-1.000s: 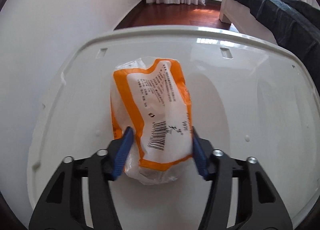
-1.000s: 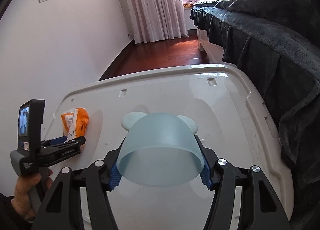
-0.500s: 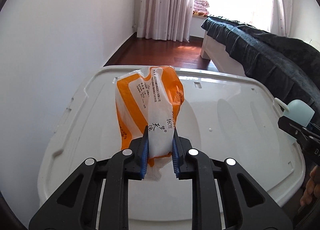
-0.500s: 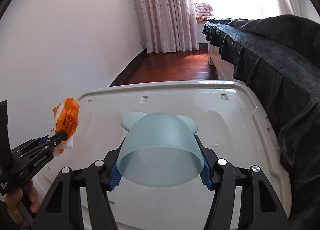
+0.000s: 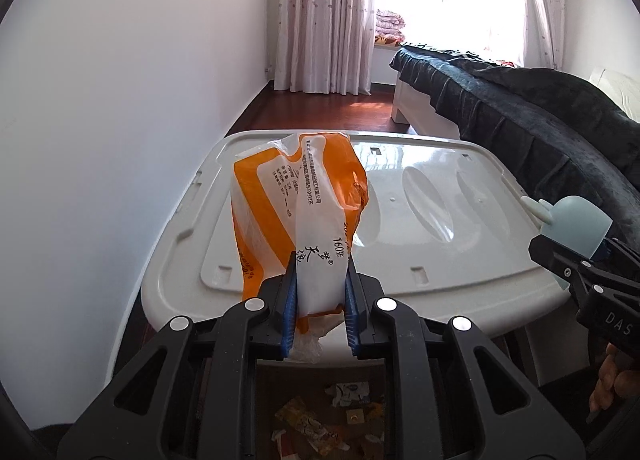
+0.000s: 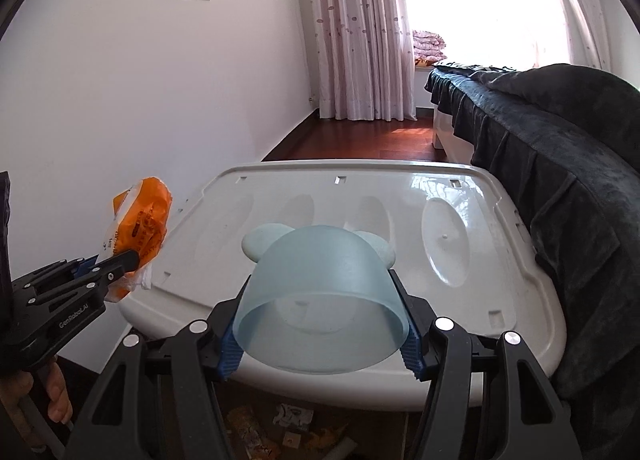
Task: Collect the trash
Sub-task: 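Drop the wipes pack into the box with the left gripper while the right drops the blue cup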
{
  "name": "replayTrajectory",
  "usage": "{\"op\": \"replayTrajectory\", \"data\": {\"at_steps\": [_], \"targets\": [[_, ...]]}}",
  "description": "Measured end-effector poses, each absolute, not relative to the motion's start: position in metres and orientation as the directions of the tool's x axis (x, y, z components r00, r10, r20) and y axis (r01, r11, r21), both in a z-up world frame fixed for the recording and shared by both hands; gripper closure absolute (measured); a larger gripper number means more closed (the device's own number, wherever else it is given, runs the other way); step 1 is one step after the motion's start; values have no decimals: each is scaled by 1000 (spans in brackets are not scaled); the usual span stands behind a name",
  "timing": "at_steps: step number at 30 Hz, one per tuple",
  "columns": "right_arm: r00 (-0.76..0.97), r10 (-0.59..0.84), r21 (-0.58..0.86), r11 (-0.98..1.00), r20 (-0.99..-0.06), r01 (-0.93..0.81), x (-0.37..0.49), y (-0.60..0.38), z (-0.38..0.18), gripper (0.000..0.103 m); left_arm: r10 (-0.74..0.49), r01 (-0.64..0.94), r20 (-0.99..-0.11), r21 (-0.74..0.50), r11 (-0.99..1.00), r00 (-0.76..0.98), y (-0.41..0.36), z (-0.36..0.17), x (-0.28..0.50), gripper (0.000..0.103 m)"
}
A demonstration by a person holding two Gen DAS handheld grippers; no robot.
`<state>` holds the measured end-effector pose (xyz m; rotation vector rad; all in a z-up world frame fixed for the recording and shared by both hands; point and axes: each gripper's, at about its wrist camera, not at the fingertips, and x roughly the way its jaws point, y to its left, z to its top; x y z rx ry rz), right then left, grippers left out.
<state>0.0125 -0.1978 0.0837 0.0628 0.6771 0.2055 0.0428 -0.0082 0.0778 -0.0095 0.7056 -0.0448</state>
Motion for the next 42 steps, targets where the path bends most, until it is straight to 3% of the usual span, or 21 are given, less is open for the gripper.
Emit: {"op": "replayTrajectory", "data": {"at_steps": [7, 16, 22, 34, 36, 37, 38, 40, 42], "targets": [[732, 219, 158, 976, -645, -152, -51, -198, 72, 42, -75, 85, -685, -19, 996, 725, -13, 63, -20, 84], [660, 224, 204, 973, -717, -110, -100, -195, 36, 42, -118, 150, -814, -39, 988, 568, -16, 5, -76, 84], [582, 216, 187, 976, -784, -109, -101, -188, -2, 42, -123, 118, -880, -77, 990, 459, -7, -29, -68, 84], [523, 200, 196, 978, -828, -65, -72, -181, -39, 42, -65, 68, -925, -42, 997, 374, -6, -80, -41, 83], [508, 210, 206, 976, -835, -66, -68, -180, -42, 41, -68, 62, -928, -48, 997, 365, -4, -82, -41, 80], [501, 214, 209, 976, -839, -67, -67, -180, -43, 40, -63, 54, -929, -46, 997, 365, -2, -82, -39, 70], [499, 214, 210, 976, -840, -64, -67, -179, -44, 30, -61, 47, -930, -47, 998, 362, -1, -83, -39, 40], [528, 191, 199, 979, -827, -43, -68, -182, -39, 18, -41, 23, -922, -35, 999, 385, 1, -78, -40, 18], [548, 190, 209, 978, -815, -29, -70, -186, -35, 18, -62, 23, -912, -58, 998, 405, 3, -74, -41, 18]]}}
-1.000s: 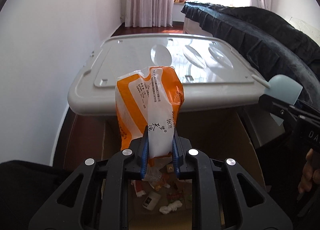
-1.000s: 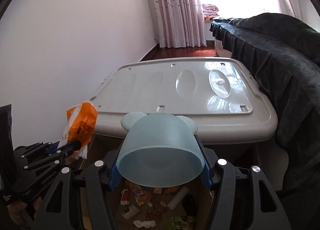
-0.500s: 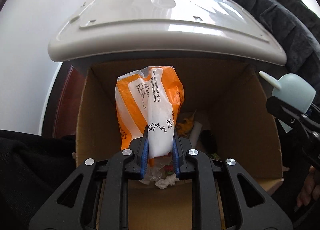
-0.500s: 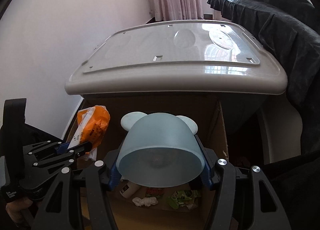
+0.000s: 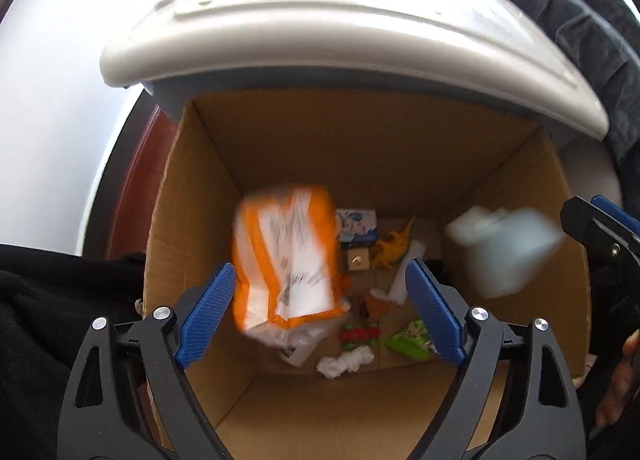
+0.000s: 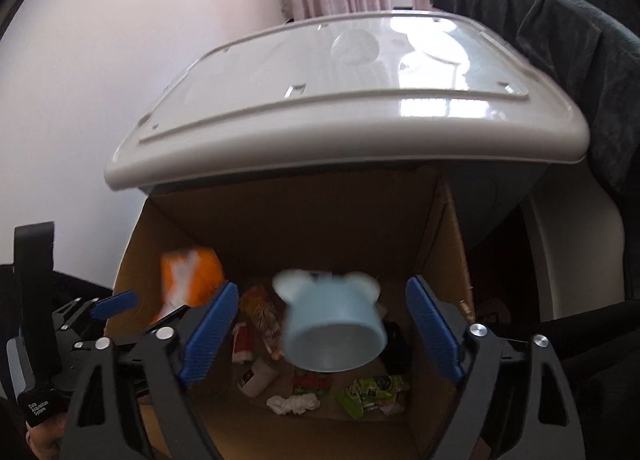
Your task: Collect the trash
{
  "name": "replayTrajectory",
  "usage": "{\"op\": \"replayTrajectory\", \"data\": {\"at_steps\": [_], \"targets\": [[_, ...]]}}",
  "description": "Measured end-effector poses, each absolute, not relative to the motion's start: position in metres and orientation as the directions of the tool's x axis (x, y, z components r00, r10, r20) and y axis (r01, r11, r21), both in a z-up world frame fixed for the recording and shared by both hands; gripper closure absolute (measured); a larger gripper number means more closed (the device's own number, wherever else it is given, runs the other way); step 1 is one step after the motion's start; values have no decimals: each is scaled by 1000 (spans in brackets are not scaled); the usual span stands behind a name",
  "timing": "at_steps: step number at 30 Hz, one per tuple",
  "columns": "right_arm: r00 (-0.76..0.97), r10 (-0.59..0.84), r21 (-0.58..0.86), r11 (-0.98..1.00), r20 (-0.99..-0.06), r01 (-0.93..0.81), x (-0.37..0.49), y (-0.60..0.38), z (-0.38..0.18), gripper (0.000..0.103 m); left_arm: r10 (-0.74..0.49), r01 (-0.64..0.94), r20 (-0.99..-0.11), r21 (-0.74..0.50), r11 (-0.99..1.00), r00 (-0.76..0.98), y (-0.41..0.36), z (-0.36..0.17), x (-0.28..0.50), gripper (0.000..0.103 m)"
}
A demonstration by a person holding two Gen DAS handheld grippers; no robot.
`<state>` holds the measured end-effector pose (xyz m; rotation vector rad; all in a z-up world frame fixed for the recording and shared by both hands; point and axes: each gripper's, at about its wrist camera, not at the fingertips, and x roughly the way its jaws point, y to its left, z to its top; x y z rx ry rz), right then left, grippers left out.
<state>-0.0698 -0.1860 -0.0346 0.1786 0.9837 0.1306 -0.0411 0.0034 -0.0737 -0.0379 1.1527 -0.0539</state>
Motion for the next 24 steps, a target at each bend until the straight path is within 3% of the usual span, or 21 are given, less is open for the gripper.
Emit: {"op": "replayTrajectory", "data": {"at_steps": [4, 7, 11, 16, 18, 24], "targets": [[586, 168, 219, 976, -793, 15, -73, -197, -26, 15, -69, 38, -913, -59, 998, 402, 2, -72, -41, 18], [620, 128, 205, 977, -774, 54, -76, -204, -21, 5, -74, 50, -906, -59, 997, 418, -2, -67, -43, 18], [656, 72, 170, 982, -751, 87, -77, -208, -15, 5, -70, 38, -891, -60, 998, 449, -1, -59, -40, 18], [671, 42, 156, 981, -740, 111, -79, -211, -13, 5, -120, -16, -873, -145, 989, 474, 14, -53, -39, 17], [680, 37, 154, 982, -732, 112, -80, -210, -12, 5, -115, -27, -854, -149, 989, 507, 17, -47, -41, 11], [684, 39, 134, 987, -729, 87, -82, -206, -11, 5, -74, -32, -808, -114, 993, 585, 16, -28, -45, 11]]}}
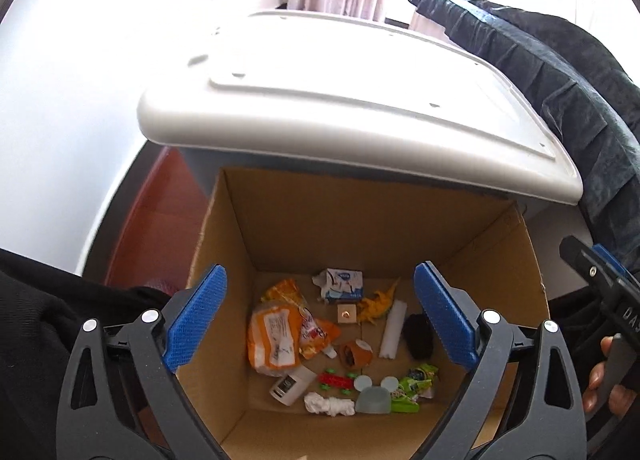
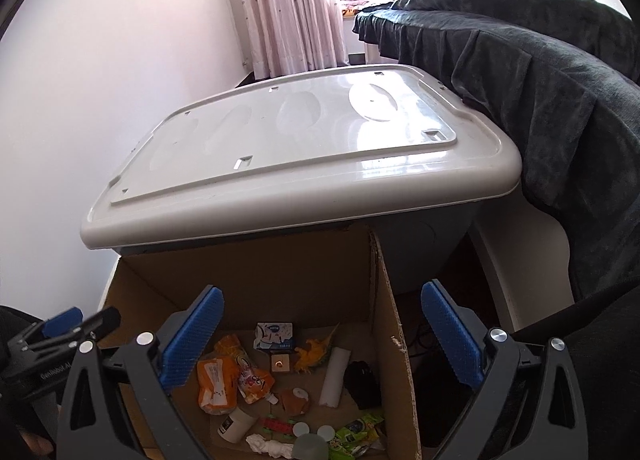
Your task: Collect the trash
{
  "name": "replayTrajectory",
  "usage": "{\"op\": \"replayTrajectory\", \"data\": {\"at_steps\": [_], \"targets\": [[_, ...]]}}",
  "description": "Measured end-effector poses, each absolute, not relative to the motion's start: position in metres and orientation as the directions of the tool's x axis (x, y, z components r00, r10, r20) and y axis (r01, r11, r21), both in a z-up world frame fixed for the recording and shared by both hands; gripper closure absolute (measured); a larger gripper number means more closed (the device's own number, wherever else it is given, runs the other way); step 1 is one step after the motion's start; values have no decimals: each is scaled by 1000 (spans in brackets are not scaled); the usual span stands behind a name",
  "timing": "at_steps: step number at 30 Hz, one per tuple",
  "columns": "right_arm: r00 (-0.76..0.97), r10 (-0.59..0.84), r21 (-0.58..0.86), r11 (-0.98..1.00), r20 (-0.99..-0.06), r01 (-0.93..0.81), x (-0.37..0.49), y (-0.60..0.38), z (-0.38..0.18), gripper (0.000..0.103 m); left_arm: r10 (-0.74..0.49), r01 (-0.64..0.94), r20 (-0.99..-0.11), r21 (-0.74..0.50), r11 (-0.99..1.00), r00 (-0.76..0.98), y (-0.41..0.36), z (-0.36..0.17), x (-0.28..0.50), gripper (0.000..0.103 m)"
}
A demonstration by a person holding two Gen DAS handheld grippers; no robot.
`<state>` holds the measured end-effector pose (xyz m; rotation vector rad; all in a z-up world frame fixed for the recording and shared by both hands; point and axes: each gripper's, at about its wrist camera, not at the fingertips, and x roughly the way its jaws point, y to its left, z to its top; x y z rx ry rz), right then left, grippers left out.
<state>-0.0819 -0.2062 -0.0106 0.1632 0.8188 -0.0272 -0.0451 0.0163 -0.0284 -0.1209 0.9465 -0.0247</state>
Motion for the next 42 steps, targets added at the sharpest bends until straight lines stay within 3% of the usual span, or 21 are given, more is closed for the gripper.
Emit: {"op": "replayTrajectory", "data": {"at_steps": [15, 30, 39, 42], "targets": [[669, 33, 121, 989, -742, 86, -81, -204, -13, 5, 11, -87, -811, -49, 995, 586, 20, -25, -44, 11], [660, 31, 119, 989, -751, 89, -80, -204, -16, 5, -7, -86, -816, -70, 994, 579, 24, -25, -44, 11], [655, 34, 123, 988, -755, 91, -80, -204, -17, 5, 115, -69, -832, 93, 993, 543, 8, -29, -47, 11], [652, 35, 127, 987, -757, 94, -80, -205, -18, 5, 88, -36, -826, 82, 996, 557, 2, -26, -53, 10]]}}
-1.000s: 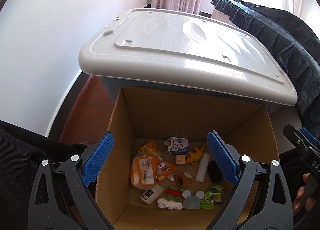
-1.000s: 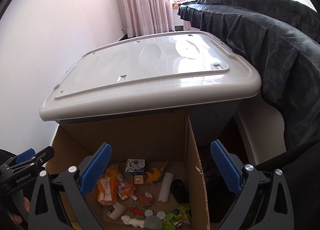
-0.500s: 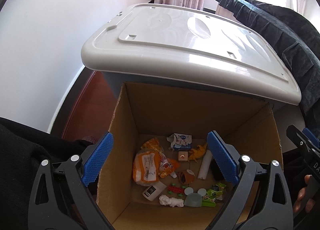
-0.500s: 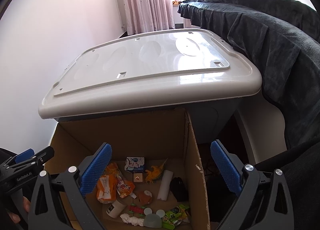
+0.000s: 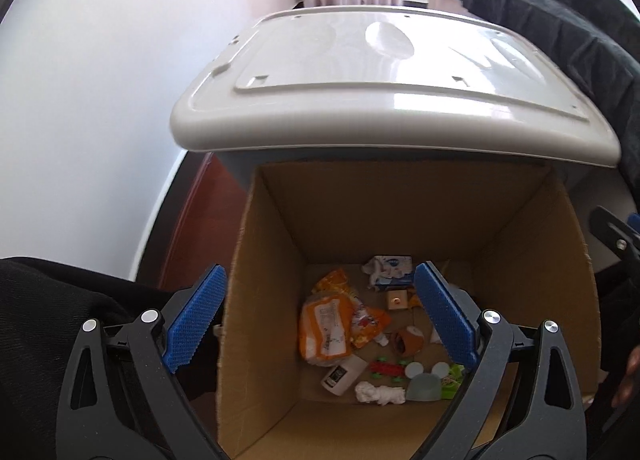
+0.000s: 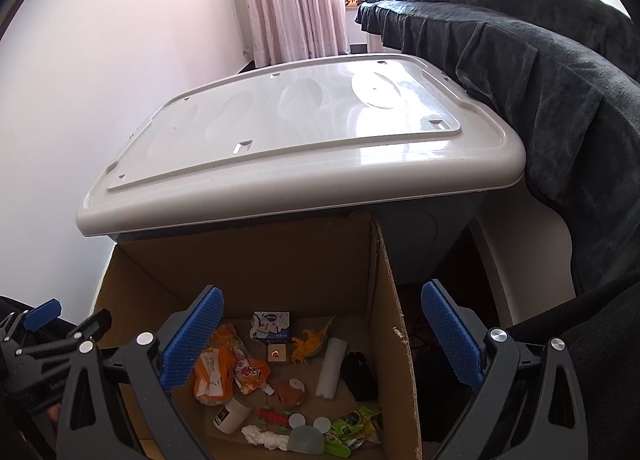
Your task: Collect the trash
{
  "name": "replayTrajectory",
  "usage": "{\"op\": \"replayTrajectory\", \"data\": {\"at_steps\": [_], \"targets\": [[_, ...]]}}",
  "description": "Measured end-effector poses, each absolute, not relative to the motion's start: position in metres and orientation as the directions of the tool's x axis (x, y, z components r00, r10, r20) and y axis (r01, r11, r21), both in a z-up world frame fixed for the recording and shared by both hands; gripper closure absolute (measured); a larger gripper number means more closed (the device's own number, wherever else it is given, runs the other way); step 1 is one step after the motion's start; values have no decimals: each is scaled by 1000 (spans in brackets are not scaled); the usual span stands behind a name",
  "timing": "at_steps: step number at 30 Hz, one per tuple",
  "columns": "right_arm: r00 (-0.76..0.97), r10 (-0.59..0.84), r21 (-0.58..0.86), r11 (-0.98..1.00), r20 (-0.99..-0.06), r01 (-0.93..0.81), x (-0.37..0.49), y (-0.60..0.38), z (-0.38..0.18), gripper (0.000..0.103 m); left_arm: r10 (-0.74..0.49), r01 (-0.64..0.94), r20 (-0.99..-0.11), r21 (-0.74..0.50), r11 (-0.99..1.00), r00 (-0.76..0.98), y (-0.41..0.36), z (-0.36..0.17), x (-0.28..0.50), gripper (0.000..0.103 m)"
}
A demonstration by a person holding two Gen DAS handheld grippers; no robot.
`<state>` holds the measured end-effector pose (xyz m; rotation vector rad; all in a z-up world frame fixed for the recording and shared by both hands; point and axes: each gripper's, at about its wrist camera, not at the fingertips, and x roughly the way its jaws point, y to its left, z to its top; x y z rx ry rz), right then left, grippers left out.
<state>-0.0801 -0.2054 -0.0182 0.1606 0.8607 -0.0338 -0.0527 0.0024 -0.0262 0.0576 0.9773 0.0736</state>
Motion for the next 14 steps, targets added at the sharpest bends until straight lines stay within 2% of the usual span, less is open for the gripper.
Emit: {"op": "replayTrajectory", "data": {"at_steps": [9, 14], "targets": [[656, 24, 139, 983, -754, 124, -81, -210, -17, 5, -101, 45, -859, -91, 995, 502, 0, -33, -49, 8], [660, 14, 126, 984, -751, 123, -81, -209, -17, 5, -50, 24, -849, -44, 999, 527, -3, -32, -50, 8]]}}
